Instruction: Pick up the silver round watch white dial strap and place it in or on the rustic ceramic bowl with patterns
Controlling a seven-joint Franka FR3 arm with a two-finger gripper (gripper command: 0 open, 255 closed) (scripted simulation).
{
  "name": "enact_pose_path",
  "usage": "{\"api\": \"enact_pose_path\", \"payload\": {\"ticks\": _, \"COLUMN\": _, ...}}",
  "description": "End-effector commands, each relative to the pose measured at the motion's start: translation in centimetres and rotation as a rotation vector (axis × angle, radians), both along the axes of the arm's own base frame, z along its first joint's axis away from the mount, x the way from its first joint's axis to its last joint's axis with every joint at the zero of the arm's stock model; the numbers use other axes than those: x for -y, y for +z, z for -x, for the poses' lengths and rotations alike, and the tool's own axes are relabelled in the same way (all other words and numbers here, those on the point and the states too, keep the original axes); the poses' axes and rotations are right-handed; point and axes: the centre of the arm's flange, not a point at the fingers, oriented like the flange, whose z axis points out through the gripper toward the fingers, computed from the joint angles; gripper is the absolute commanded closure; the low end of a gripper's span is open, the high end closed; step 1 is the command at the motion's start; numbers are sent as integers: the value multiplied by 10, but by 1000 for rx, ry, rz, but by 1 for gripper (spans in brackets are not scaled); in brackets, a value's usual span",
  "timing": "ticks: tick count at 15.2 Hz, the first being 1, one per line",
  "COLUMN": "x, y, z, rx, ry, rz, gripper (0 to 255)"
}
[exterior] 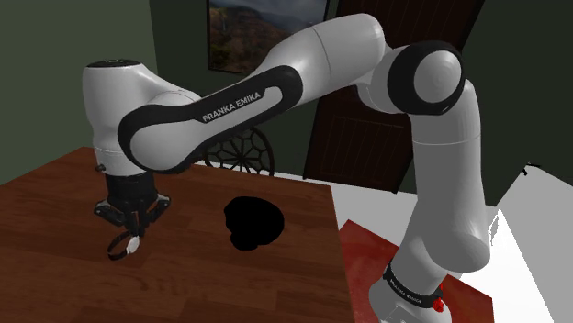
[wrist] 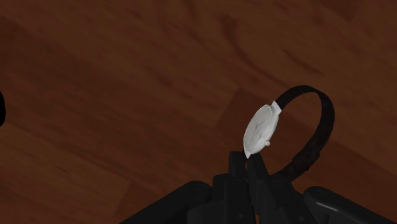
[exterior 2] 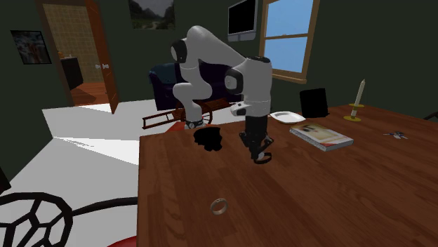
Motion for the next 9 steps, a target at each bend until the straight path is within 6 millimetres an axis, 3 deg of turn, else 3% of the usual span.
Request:
{"api": "enact_pose_path", "payload": {"ticks": 1, "x": 0, "y": 11, "z": -1, "rx": 0, "ry": 0, "rz": 0, "gripper": 255}}
{"api": "enact_pose_path", "payload": {"ticks": 9, "x": 0, "y": 53, "z": -1, "rx": 0, "ry": 0, "rz": 0, "gripper": 255}}
